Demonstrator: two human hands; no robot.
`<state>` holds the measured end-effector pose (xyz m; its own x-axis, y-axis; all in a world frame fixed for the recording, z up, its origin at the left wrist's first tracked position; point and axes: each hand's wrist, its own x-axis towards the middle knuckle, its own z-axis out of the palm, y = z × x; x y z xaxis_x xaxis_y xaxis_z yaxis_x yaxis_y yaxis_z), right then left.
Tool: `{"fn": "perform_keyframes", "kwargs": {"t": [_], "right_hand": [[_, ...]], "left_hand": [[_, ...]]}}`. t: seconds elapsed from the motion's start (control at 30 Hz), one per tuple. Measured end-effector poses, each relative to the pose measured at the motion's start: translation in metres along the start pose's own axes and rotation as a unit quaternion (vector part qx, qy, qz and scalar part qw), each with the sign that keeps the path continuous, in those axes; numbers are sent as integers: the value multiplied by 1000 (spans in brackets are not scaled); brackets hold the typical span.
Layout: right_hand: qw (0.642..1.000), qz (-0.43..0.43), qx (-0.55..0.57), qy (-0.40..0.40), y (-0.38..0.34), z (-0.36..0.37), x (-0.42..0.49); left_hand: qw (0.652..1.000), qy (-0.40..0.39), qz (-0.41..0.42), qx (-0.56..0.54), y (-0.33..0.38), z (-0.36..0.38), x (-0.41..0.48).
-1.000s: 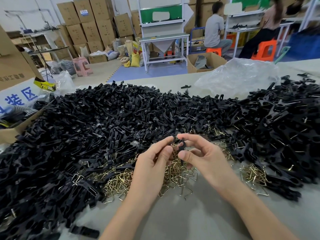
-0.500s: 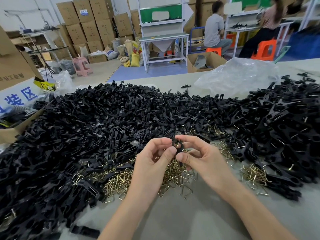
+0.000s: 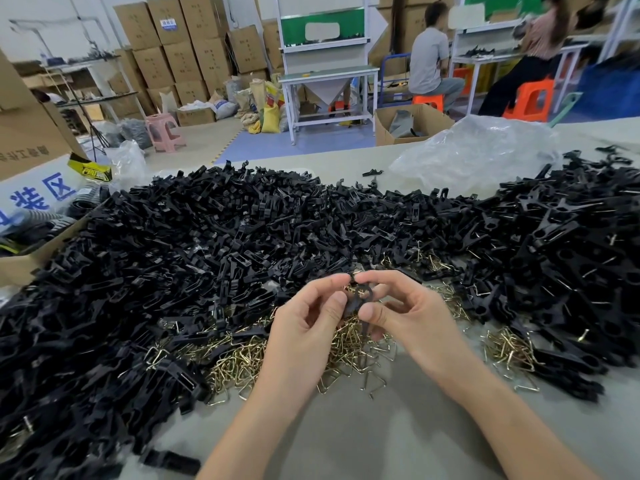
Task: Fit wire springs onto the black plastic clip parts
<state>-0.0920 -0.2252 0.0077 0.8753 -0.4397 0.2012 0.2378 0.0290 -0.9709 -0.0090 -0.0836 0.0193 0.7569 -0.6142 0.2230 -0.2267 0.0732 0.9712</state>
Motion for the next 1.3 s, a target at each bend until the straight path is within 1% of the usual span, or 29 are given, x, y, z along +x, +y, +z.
{"fn": "perform_keyframes", "kwargs": {"t": [0.03,0.1,0.17,0.2,0.27,0.3,0.33,0.37,0.4,0.47,0.53,0.67,0.73,0.8,0.87,0.9,0.97,1.03,1.17,1.23,1.3], "right_hand": [[1000,-4,8,2,1,0,1],[999,-4,27,23,2,-1,2],[998,1,29,62,3,-5,3],[996,3,20,82,3,-7,4],[992,4,12,126,2,-11,5],[989,1,16,147,2,-13,5],[986,-1,19,163,2,-15,6],[985,0,21,172,1,-16,6],[984,2,25,179,1,-16,6],[982,12,27,188,1,-17,7],[983,19,25,183,2,-16,6],[985,24,36,169,2,-15,6],[985,27,41,167,2,-15,7],[985,28,44,165,3,-16,7],[986,27,44,161,3,-15,6],[986,27,42,158,3,-15,6],[986,30,41,156,3,-14,7],[987,30,40,153,4,-14,7],[993,16,32,109,2,-11,4],[996,11,15,82,1,-9,3],[997,14,-6,75,0,-8,2]], "left_hand": [[1000,10,6,16,-1,0,0],[993,45,41,98,-3,-2,0],[966,69,98,230,-5,-7,-1],[940,54,122,313,-7,-10,-1],[873,-9,142,467,-13,-13,-1],[845,-36,136,516,-17,-14,-1],[828,-54,122,545,-20,-14,-1],[823,-60,109,555,-21,-15,-1],[826,-56,105,552,-22,-16,0],[831,-30,125,542,-22,-17,1],[827,-2,151,541,-20,-17,2],[819,23,172,547,-17,-18,1],[829,25,168,532,-15,-18,1],[868,48,141,473,-12,-19,2],[910,91,111,390,-9,-21,3],[921,107,109,359,-7,-22,3],[929,120,116,331,-4,-22,3],[945,115,100,291,-3,-21,3],[986,89,8,138,-3,-14,5],[995,80,-16,56,-1,-11,6],[996,77,-34,0,0,-9,6]]}}
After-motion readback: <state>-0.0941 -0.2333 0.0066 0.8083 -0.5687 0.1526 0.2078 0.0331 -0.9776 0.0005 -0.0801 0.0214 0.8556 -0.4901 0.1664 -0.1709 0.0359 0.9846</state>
